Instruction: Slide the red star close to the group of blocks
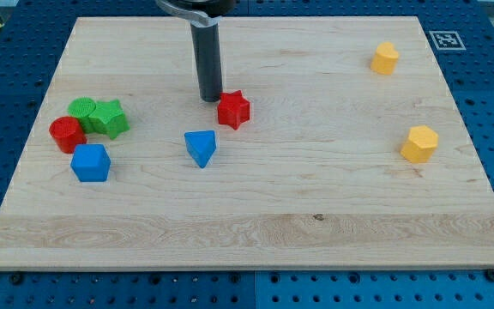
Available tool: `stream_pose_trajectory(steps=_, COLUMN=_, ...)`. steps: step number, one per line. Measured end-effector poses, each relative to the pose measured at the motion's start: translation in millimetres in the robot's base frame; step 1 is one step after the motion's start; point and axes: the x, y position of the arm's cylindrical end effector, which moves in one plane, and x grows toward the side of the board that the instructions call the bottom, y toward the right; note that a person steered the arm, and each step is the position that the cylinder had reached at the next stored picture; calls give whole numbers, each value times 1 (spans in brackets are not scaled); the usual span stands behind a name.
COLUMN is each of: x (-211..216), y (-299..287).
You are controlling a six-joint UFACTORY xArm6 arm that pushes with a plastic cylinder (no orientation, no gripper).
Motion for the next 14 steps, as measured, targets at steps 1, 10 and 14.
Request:
stream_pose_trajectory(steps=1, x=-57, y=25)
stream_pose_trajectory(steps=10, x=14, y=46)
stream_pose_trajectory(steps=14, x=50, y=62)
